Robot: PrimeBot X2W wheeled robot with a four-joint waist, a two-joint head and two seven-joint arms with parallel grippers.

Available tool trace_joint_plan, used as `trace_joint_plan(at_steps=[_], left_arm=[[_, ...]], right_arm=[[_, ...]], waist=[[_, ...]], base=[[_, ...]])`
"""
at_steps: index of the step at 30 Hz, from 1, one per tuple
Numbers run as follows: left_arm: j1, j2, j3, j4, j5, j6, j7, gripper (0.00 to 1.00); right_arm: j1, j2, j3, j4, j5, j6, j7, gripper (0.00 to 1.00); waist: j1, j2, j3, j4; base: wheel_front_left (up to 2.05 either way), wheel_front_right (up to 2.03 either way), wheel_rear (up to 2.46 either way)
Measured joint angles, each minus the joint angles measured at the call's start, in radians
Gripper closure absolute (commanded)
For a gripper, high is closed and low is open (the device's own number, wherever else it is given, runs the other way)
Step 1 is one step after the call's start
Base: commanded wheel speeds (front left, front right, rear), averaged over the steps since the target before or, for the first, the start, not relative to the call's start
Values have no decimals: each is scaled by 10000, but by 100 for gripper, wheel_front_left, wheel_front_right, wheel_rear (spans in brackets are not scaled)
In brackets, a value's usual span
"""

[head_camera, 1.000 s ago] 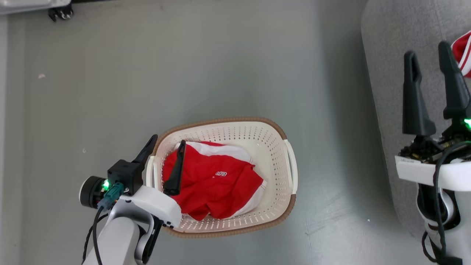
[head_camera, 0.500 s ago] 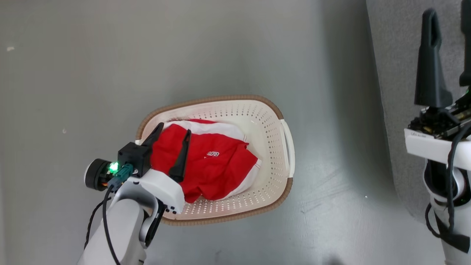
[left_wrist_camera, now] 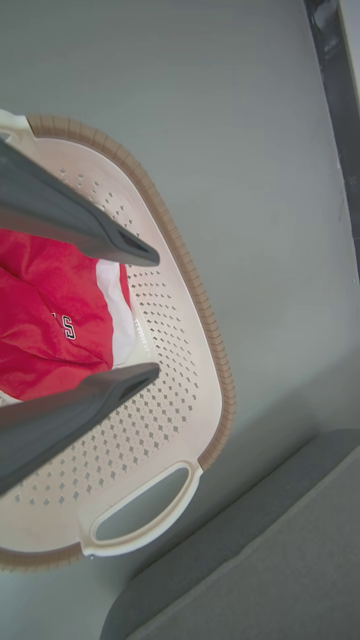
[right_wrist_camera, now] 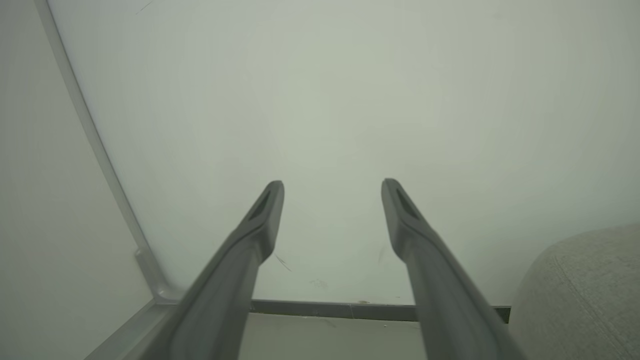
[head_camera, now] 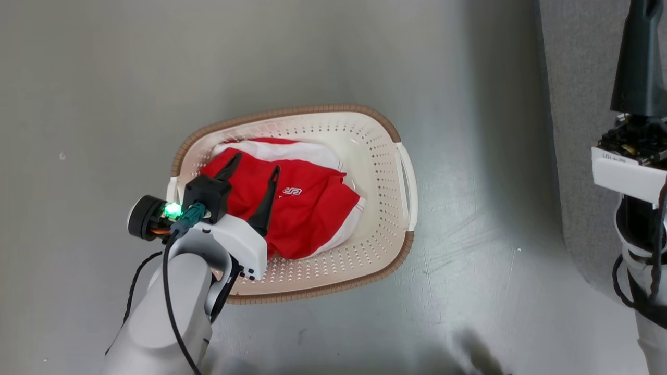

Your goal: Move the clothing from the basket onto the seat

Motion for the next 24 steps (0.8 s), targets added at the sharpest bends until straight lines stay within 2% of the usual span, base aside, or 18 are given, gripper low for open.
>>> trace_joint_plan(at_steps=[11, 24], left_arm=[[-835, -21, -399, 1158, 437, -10, 267, 0], [-1598, -10, -1373, 2481, 1538, -12, 637, 0]], right_arm=[[-504, 65, 17, -38, -15, 0, 0, 0], [-1034, 217, 46, -81, -29, 0, -10, 0]], waist=[[0, 0, 720, -159], [0, 0, 1466, -448]], base=[[0, 0, 0], [0, 0, 0]])
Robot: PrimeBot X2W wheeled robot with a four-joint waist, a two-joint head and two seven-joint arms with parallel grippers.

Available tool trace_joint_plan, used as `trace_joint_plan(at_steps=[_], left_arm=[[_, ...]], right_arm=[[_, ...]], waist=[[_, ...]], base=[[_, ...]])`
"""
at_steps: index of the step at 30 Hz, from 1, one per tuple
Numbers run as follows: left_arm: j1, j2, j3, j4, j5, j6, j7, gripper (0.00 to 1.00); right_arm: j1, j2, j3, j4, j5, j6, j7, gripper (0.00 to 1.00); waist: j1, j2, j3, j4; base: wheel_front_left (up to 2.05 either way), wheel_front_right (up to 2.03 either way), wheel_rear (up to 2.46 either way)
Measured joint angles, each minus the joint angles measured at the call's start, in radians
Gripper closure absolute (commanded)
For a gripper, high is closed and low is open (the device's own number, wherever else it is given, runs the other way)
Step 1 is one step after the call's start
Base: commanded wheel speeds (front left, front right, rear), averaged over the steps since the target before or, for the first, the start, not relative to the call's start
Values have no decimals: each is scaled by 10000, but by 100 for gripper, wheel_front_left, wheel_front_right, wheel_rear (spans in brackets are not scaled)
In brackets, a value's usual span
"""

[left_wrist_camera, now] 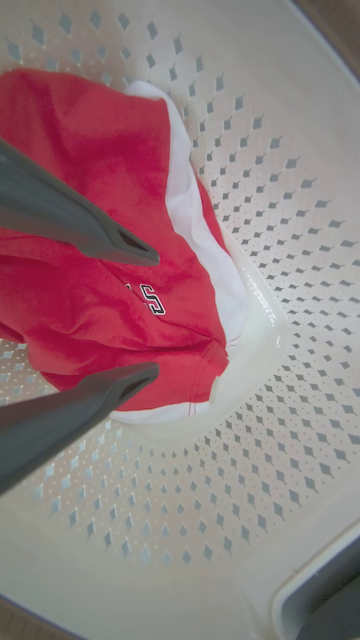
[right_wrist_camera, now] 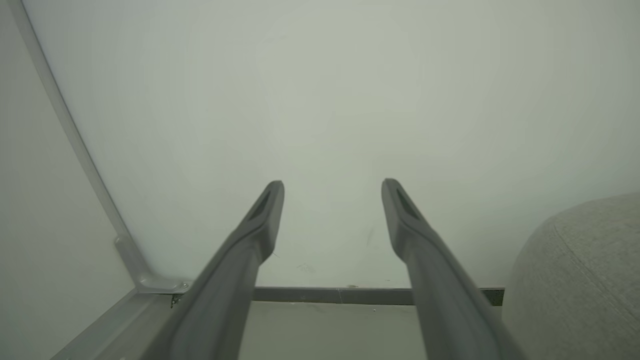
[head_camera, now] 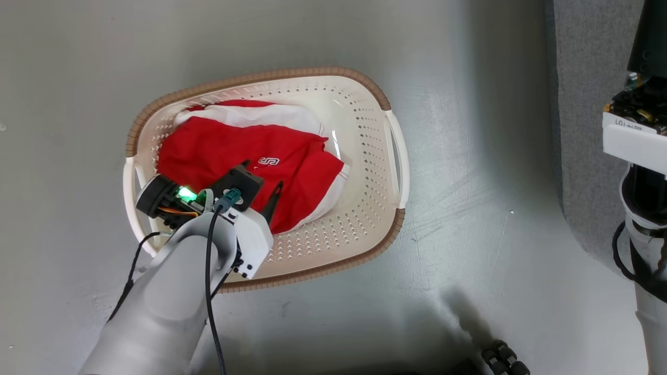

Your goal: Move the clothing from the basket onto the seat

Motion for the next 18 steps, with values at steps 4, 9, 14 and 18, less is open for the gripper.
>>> trace_joint_plan(at_steps=[4, 9, 14, 18], left_arm=[[-175, 61, -127, 428, 136, -42, 138, 0], [-466, 109, -403, 978, 445, -42, 424, 0], [-656, 46, -587, 1310, 642, -38, 539, 0], [-791, -10, -665, 1557, 708, -38, 706, 0]], right_arm=[[-127, 58, 48, -40, -17, 0, 0, 0], [-137, 121, 23, -46, -75, 0, 0, 0], [-331, 161, 23, -48, -75, 0, 0, 0], [-337, 163, 21, -50, -75, 0, 0, 0]], waist=[[0, 0, 169, -91], [0, 0, 392, -223], [0, 0, 568, -334], [0, 0, 697, -418]], base=[[0, 0, 0], [0, 0, 0], [0, 0, 0], [0, 0, 0]])
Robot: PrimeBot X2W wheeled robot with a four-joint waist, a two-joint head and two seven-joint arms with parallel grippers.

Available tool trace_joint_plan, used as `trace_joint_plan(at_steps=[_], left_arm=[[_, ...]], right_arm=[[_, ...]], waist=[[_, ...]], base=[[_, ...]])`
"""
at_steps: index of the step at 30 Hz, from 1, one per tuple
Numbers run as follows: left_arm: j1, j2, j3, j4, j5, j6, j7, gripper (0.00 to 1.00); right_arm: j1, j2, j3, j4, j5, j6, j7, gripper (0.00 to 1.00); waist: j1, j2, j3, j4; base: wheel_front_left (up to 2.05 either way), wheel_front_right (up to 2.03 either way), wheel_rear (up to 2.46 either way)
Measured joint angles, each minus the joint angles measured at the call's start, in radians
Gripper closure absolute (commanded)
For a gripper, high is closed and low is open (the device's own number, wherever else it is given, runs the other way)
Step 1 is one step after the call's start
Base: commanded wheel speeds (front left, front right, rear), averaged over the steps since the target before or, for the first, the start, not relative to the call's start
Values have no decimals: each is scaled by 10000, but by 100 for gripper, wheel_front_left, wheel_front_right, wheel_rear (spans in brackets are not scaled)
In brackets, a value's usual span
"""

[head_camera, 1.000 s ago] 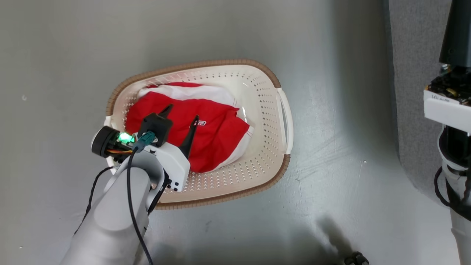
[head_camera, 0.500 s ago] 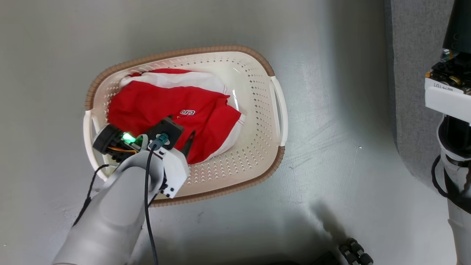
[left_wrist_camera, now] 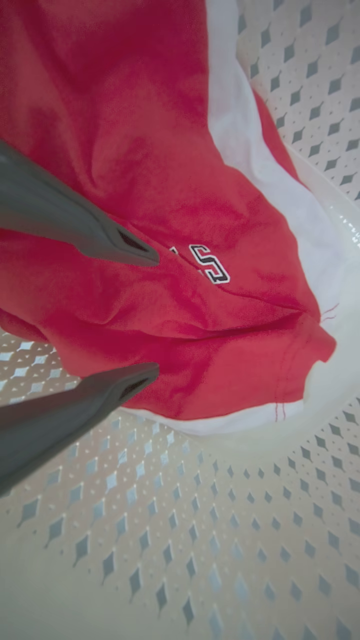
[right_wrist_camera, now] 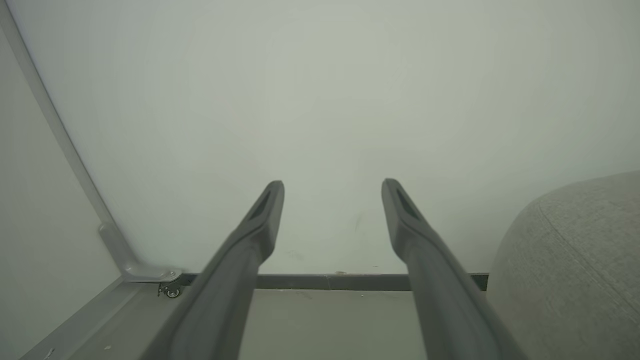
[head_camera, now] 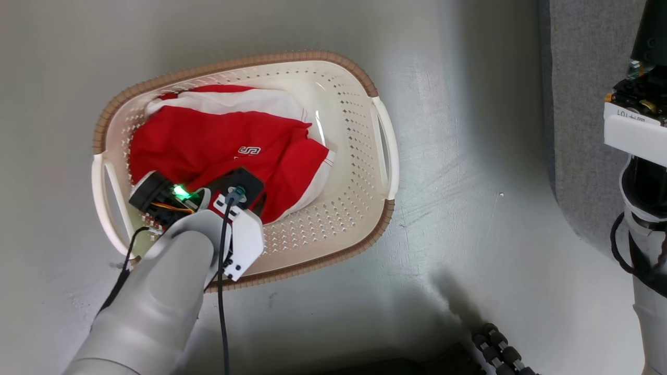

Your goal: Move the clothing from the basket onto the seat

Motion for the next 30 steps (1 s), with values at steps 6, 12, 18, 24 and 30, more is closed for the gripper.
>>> trace_joint_plan(at_steps=[6, 12, 18, 24, 30], left_arm=[[-257, 63, -48, 437, 117, 150, 265, 0], [-524, 23, -190, 736, 307, 437, 663, 0], [-791, 123, -180, 972, 332, 512, 734, 0], [-913, 113, -201, 1064, 332, 510, 817, 0], [-986, -17, -221, 1129, 332, 581, 936, 0]], right_arm=[[-5, 42, -2, -31, 0, 0, 0, 0], [-16, 127, -61, -40, -2, 0, 0, 0], [-167, 165, -67, -54, 0, 0, 0, 0], [-214, 197, 17, -90, -2, 0, 0, 0], [-215, 205, -8, -100, -15, 0, 0, 0]], waist=[[0, 0, 191, -138], [0, 0, 356, -248], [0, 0, 532, -329], [0, 0, 686, -416], [0, 0, 806, -476]], base=[[0, 0, 0], [0, 0, 0], [0, 0, 0], [0, 0, 0], [0, 0, 0]])
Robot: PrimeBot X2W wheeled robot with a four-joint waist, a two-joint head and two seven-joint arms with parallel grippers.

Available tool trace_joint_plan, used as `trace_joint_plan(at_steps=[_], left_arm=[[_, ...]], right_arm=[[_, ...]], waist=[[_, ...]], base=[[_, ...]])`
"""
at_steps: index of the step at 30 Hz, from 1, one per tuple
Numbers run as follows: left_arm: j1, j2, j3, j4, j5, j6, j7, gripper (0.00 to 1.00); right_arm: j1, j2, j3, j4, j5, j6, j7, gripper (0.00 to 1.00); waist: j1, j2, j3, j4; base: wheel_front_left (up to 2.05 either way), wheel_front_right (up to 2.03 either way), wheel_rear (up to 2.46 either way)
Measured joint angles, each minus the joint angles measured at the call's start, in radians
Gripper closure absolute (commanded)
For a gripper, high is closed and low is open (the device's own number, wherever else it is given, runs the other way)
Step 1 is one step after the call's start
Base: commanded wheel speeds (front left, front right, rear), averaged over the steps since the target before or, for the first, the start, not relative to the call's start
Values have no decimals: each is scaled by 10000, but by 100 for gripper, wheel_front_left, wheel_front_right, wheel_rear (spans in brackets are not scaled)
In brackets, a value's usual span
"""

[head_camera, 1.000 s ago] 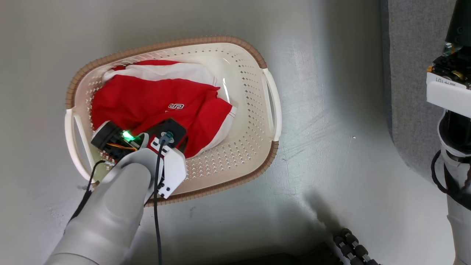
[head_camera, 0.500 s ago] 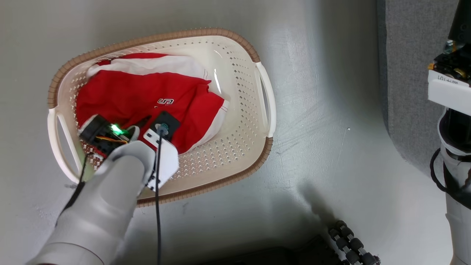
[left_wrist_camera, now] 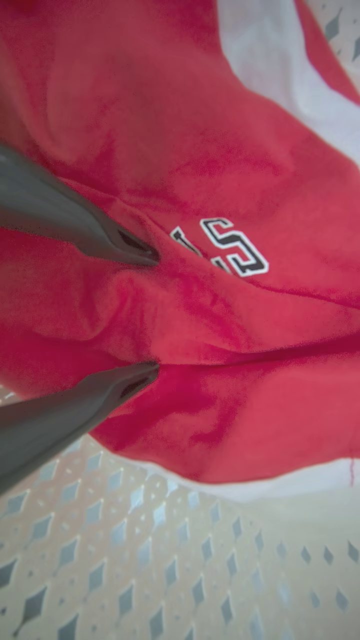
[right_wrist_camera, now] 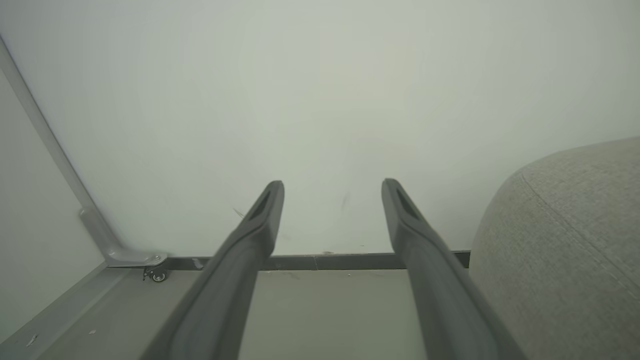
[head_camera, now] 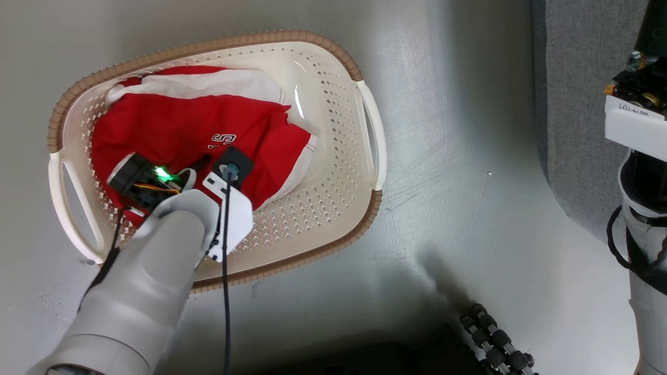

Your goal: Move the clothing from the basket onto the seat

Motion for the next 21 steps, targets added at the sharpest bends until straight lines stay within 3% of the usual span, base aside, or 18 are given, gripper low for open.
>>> trace_joint_plan(at_steps=[8, 14, 18, 19, 21], left_arm=[[-262, 311, 105, 102, -61, -71, -88, 0], [-319, -366, 50, 107, -65, 391, 13, 0], [-326, -215, 77, 121, -79, 387, -2, 0], [-326, -148, 79, 132, -79, 387, -6, 5], [-328, -102, 88, 140, -82, 347, -136, 67]], right_arm=[[-160, 44, 13, -36, 0, 0, 0, 0], [-157, 23, -123, -31, -15, 0, 0, 0], [-158, 21, -94, -33, -15, 0, 0, 0], [-157, 23, -88, -31, -15, 0, 0, 0], [-157, 23, -67, -33, -15, 0, 0, 0]], waist=[[0, 0, 170, -110], [0, 0, 207, -63], [0, 0, 232, -47], [0, 0, 232, -45], [0, 0, 233, -44]], base=[[0, 0, 0], [0, 0, 0], [0, 0, 0], [0, 0, 0], [0, 0, 0]])
